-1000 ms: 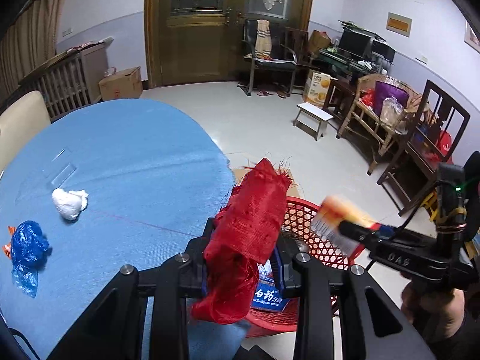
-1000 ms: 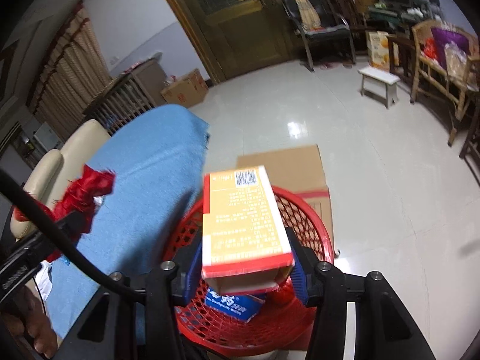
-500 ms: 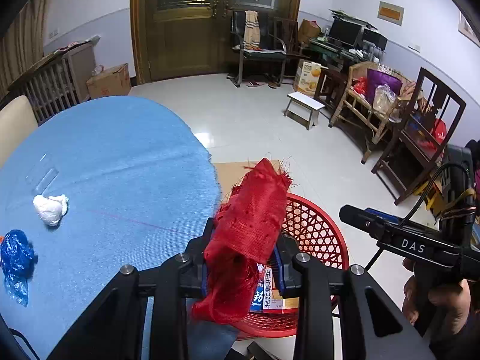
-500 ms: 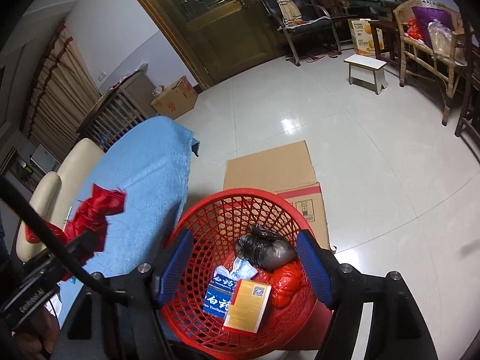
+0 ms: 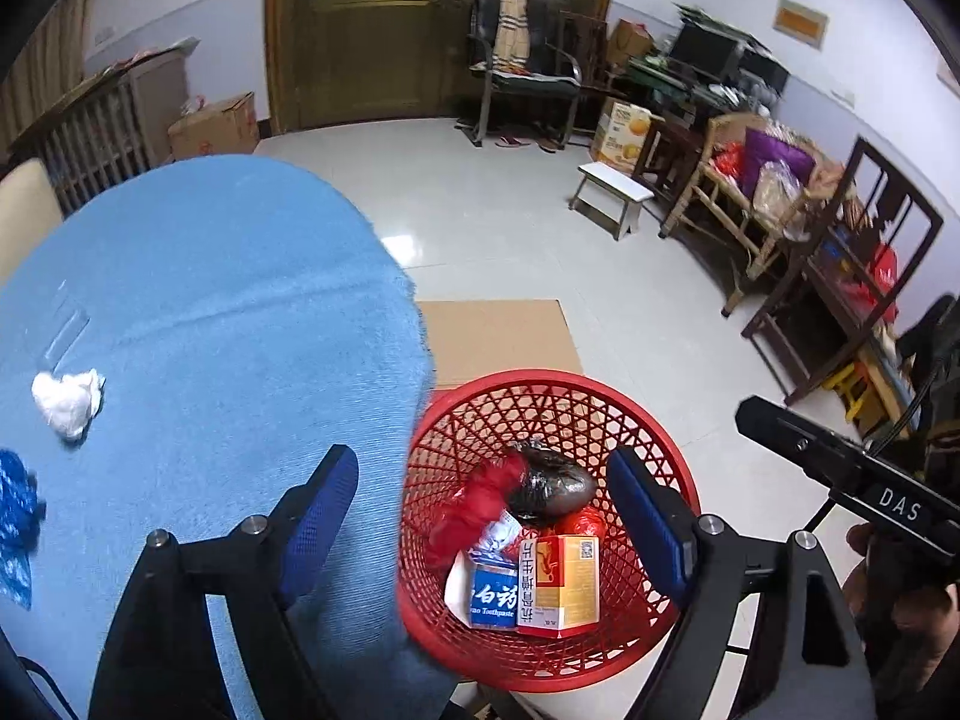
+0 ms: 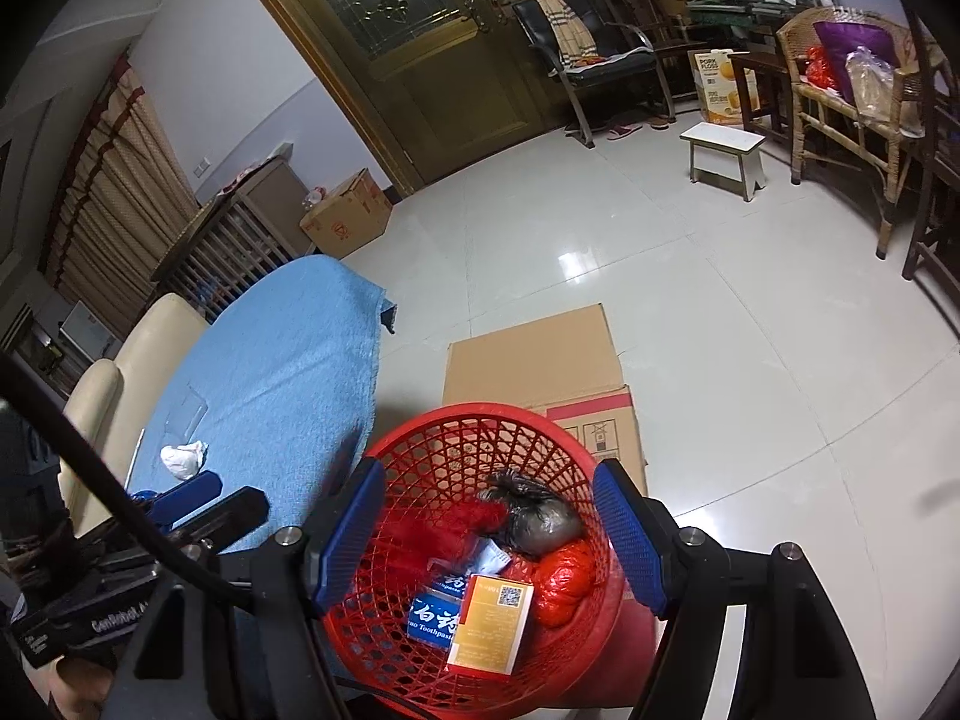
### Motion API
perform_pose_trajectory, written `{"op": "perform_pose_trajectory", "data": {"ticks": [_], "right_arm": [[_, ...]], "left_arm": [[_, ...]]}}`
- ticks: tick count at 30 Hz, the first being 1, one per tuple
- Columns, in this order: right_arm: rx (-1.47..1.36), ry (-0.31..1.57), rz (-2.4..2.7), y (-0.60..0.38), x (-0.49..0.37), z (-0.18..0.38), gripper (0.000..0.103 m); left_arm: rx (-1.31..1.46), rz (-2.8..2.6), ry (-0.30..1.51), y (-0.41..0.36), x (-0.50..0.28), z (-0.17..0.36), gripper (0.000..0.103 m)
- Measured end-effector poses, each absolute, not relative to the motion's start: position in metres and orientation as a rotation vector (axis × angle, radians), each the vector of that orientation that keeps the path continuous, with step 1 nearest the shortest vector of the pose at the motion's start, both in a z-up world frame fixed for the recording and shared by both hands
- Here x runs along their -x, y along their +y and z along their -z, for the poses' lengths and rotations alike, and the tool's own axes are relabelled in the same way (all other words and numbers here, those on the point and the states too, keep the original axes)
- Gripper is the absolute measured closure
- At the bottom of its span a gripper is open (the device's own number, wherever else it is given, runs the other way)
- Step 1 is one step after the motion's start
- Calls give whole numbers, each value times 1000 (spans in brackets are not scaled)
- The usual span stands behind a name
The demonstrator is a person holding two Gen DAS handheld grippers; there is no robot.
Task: Collect trash
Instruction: 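Open both grippers over the red wastebasket to drop the mesh bag and box, then move both grippers back toward the blue bags and white tissue ball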
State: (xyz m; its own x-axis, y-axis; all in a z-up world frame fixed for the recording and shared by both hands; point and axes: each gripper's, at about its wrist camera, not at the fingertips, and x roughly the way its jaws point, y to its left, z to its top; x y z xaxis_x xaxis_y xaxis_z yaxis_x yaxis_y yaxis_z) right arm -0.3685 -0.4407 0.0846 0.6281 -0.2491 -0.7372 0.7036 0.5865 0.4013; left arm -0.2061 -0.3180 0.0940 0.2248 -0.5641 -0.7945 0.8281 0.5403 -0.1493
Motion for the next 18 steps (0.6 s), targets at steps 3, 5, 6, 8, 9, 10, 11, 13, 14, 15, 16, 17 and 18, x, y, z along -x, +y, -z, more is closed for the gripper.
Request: {"op": "perform_pose_trajectory", "data": {"ticks": [3,5,6,8,9,10,11,13,14,15,16,17,18], "right_arm": [[-748,686,612,-440,368,-85,28],[-746,690,607,-439,365,-85,28],[-744,693,602,-437,364,-85,28],[-738,701,587,-433,358,-84,28],[-733,706,577,-429,354,-84,28],[-730,709,568,-426,351,-84,28],[-723,716,561,-423,348,-84,28],[-712,733,538,-415,339,-83,28],[-704,742,527,-410,334,-83,28],[-695,751,514,-405,328,-83,28],[-687,758,503,-400,323,-83,28],[-678,764,491,-395,318,-84,28],[-670,769,478,-390,312,-85,28]], "left_arm": [[-300,953,919,-300,195,-98,18],[-272,925,917,-284,187,-100,18],[-256,908,921,-274,182,-100,18],[-232,872,927,-255,173,-99,18],[-221,846,929,-244,168,-98,18],[-212,823,931,-234,164,-97,18],[-201,801,935,-224,158,-95,18],[-165,746,946,-198,146,-91,18],[-150,722,948,-187,141,-89,18],[-127,685,953,-171,133,-87,18],[-111,662,956,-160,127,-85,18],[-87,629,959,-145,119,-83,18],[-66,601,961,-133,113,-82,18]]}}
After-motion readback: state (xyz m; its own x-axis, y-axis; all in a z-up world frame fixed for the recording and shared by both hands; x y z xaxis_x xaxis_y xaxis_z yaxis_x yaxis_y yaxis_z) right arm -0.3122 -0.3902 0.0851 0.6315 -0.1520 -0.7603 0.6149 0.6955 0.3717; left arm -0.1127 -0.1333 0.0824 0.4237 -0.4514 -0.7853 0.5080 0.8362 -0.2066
